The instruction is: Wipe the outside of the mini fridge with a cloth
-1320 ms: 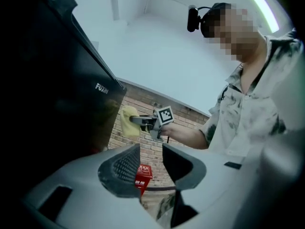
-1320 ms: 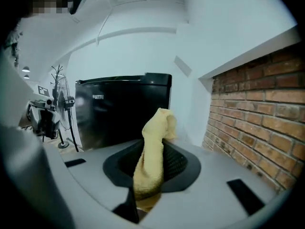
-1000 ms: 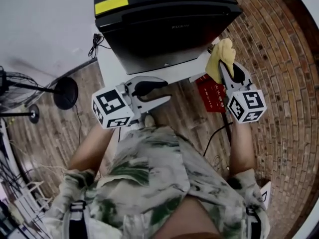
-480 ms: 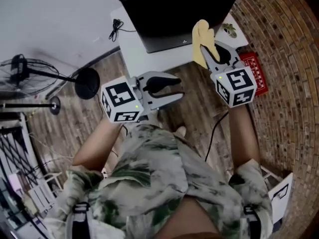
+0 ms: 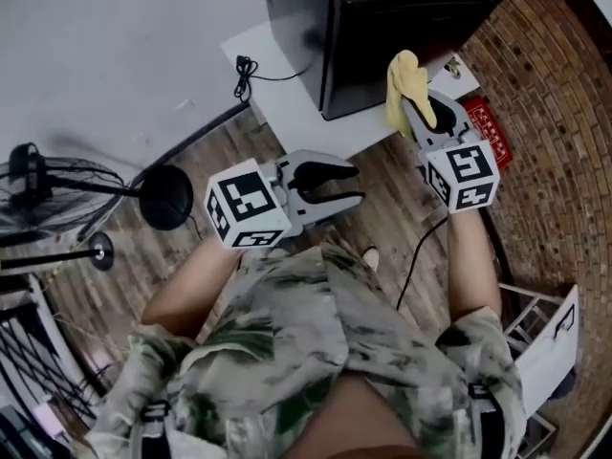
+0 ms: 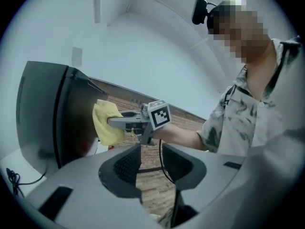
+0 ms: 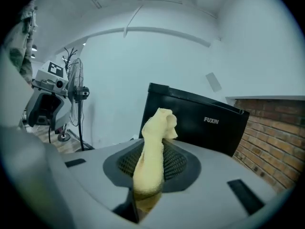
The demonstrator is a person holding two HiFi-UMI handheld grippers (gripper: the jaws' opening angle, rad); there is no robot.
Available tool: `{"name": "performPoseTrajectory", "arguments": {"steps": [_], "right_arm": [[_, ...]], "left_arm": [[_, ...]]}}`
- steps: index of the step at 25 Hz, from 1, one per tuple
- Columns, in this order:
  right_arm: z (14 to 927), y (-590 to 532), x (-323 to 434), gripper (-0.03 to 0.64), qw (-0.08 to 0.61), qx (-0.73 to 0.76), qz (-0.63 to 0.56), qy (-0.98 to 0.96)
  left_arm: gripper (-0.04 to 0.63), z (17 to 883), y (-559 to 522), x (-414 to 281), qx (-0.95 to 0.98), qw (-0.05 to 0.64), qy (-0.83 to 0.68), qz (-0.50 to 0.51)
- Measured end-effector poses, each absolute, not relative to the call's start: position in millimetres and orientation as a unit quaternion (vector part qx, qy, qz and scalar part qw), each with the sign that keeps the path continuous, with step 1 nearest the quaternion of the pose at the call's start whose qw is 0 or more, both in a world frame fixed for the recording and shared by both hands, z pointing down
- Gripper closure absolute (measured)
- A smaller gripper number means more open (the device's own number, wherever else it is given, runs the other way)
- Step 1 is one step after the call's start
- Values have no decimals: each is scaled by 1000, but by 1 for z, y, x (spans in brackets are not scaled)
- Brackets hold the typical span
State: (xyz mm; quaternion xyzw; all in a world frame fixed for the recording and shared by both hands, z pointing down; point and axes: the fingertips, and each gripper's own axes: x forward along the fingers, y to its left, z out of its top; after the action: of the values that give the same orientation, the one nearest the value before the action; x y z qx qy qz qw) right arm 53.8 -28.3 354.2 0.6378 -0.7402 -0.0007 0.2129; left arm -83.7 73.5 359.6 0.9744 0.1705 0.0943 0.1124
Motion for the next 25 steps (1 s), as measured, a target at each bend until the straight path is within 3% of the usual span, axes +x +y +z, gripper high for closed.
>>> {"name": "performPoseTrajectory", "arguments": {"steps": [7, 16, 25], "right_arm": [[334, -67, -29, 520, 184, 690, 8, -700], [276, -115, -49, 520, 216, 715, -71, -661], [235, -160, -64, 520, 329, 735, -138, -577]], "left_arm": [[457, 360, 36, -182, 965, 126, 209, 98], [457, 347, 17, -190, 966, 133, 207, 84], [457, 342, 3, -229, 957, 130, 247, 77]]}}
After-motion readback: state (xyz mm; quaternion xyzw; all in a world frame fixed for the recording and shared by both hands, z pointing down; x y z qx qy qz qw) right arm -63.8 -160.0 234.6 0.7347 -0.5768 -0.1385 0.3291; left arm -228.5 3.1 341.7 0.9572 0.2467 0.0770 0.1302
